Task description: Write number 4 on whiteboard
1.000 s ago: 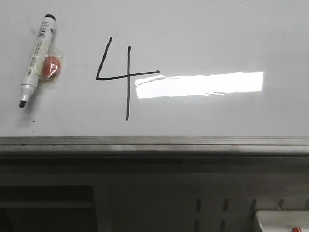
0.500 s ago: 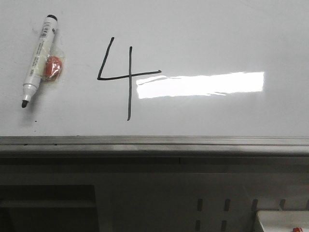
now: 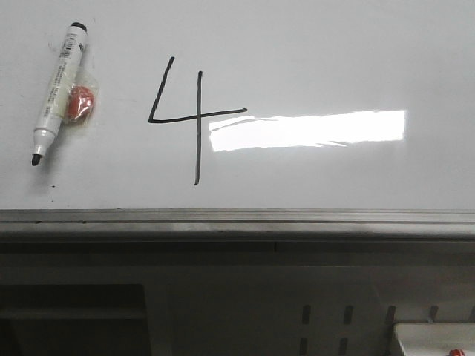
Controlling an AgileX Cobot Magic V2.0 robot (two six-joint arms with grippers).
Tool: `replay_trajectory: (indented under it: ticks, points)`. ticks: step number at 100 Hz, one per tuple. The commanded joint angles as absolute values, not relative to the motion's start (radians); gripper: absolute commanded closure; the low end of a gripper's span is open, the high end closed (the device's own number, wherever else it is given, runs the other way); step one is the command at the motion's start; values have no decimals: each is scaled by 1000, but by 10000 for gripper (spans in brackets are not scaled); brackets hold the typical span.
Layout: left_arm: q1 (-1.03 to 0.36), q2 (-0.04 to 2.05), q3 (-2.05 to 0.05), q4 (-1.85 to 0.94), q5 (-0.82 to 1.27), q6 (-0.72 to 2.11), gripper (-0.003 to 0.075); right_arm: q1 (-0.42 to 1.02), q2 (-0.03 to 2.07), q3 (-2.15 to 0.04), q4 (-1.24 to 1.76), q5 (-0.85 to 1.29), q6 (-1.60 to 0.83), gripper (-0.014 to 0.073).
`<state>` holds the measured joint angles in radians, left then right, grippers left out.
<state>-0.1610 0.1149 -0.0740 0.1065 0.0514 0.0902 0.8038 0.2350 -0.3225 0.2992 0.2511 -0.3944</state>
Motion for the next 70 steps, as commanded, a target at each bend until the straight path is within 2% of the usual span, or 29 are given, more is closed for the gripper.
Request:
replay_trajectory:
  ticks: [1, 20, 40, 70]
  points:
    - [-115, 70, -47, 31, -8, 101, 741, 798, 243, -348, 298, 180, -396, 658]
    - [-45, -31, 38, 40, 49, 99, 741, 798, 243, -348, 298, 180, -396, 658]
    - [-36, -31, 38, 46, 307, 99, 741, 798, 243, -348, 298, 182, -396, 658]
    - [-36, -31, 38, 74, 304, 101, 741, 798, 243, -348, 298, 182, -396, 658]
